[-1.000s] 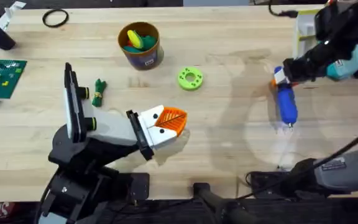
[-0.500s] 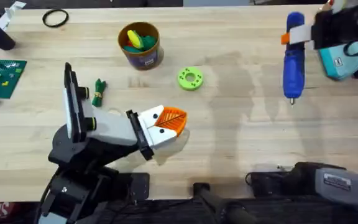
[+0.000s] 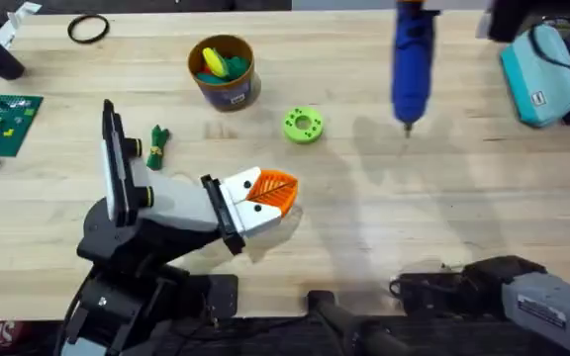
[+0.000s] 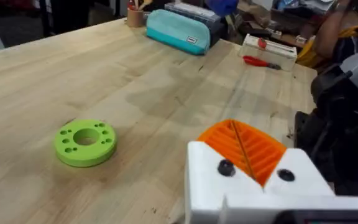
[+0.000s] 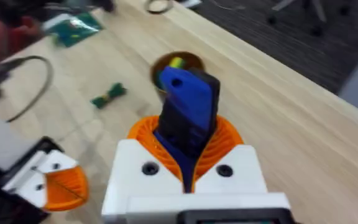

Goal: Pick up the gripper from the table and insert it into the empty holder that is missing its gripper. Then pick up a screw, insert it into the mounting hole, and use the screwdriver to tighten it. Finally, clean up the table by picking up the vegetable and placing it into the bucket.

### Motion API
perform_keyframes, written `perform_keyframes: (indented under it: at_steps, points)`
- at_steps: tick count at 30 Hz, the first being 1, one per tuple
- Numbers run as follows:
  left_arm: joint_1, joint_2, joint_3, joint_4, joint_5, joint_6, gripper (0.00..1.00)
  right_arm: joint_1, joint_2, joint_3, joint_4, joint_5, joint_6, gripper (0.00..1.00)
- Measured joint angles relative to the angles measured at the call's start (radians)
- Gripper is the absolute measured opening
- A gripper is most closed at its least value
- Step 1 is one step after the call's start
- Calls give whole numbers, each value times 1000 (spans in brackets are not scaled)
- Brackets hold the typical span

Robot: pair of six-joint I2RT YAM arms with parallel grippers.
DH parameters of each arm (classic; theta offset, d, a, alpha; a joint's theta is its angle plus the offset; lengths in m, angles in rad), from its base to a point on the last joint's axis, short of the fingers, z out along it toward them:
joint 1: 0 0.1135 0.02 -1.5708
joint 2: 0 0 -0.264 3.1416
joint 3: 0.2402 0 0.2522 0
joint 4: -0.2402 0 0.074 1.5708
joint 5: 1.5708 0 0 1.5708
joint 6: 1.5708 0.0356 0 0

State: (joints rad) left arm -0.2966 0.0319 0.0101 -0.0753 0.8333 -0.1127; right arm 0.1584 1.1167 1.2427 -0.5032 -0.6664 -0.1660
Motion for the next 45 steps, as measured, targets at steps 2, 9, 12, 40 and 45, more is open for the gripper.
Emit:
perform_keyframes:
  at_steps: [2, 9, 12, 40, 45]
  points:
    - [0, 0, 0, 0, 0, 0, 20, 55, -10, 0, 9, -12, 15, 27]
    - [0, 0, 0, 0, 0, 0, 20, 234, -137, -6, 14, 72, 44, 27]
    - [0, 0, 0, 0, 0, 0, 20, 282, -187, -42, 147, 108, 69, 27]
    - [0, 0, 0, 0, 0, 0, 20, 433, -29, -376, 1289, -207, 353, 27]
    - [0, 0, 0, 0, 0, 0, 20, 491, 42, -376, 1354, -215, 353, 27]
